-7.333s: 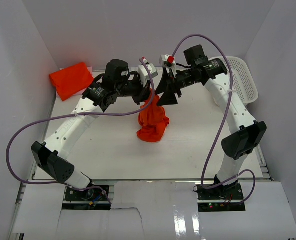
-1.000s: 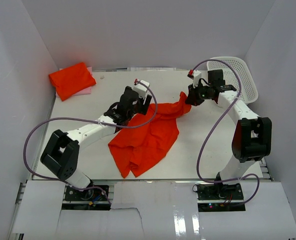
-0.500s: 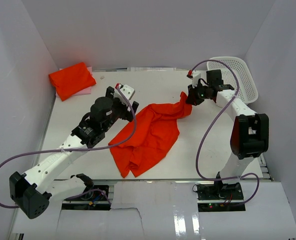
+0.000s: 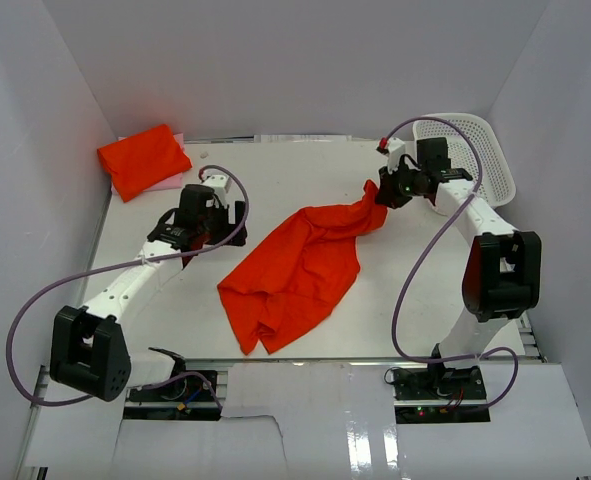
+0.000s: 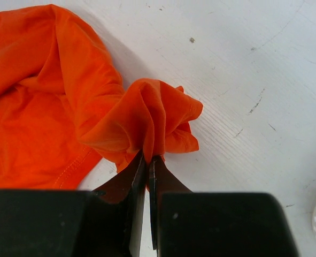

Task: Fold and stack the t-shirts
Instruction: Flatten out the tshirt

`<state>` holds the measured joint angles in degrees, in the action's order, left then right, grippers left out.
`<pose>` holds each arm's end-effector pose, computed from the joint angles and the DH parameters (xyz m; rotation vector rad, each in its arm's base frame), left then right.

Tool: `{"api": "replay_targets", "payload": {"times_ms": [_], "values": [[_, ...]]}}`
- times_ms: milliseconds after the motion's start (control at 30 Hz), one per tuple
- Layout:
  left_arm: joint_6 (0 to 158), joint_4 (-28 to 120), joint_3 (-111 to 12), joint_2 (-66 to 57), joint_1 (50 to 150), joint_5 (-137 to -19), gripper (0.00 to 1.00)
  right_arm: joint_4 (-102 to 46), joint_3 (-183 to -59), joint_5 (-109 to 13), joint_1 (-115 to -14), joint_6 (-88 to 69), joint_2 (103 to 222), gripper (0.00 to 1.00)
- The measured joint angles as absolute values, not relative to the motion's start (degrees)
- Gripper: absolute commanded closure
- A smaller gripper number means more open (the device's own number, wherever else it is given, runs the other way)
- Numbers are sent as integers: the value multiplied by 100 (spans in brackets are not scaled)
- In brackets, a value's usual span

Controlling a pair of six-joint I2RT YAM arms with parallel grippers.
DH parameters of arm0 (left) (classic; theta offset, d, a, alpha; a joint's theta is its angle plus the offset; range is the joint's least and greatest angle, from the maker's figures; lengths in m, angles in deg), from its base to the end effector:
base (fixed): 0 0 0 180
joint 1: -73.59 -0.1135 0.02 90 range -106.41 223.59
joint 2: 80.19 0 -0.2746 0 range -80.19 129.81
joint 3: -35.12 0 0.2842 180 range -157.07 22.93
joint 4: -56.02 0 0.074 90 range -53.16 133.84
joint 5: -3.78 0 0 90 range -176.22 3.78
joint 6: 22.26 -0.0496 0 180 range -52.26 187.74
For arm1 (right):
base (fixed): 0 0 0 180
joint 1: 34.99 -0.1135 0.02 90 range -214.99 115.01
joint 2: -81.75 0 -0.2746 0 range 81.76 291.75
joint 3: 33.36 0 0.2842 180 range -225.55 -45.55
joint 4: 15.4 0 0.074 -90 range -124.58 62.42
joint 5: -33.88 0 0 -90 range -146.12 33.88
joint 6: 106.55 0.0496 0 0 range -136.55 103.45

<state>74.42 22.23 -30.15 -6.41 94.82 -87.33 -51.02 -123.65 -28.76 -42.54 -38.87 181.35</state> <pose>0.2947 -0.1135 0.2519 0.2839 2.3021 -0.2255 0.4231 0.0791 0.2549 -0.8076 2.1371 0.4275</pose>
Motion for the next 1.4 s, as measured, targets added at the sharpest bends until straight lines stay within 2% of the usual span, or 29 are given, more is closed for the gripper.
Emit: {"api": "replay_targets", "payload": {"times_ms": [300, 600, 1100, 1400], "values": [[10159, 1366, -3209, -738, 8707, -7922, 2, -5102, -12365, -2854, -4134, -3903, 18049, 92], [11826, 706, -2241, -1857, 8691, -7314, 2, -5105, -12365, -2813, -4077, -3903, 18047, 92], [12252, -559, -1317, -2934, 8683, -6943, 2, -5111, -12365, -2721, -3983, -3900, 18047, 92], [12174, -806, -796, -2851, 8683, -6761, 2, -5120, -12365, -2658, -3976, -3900, 18047, 92]]}}
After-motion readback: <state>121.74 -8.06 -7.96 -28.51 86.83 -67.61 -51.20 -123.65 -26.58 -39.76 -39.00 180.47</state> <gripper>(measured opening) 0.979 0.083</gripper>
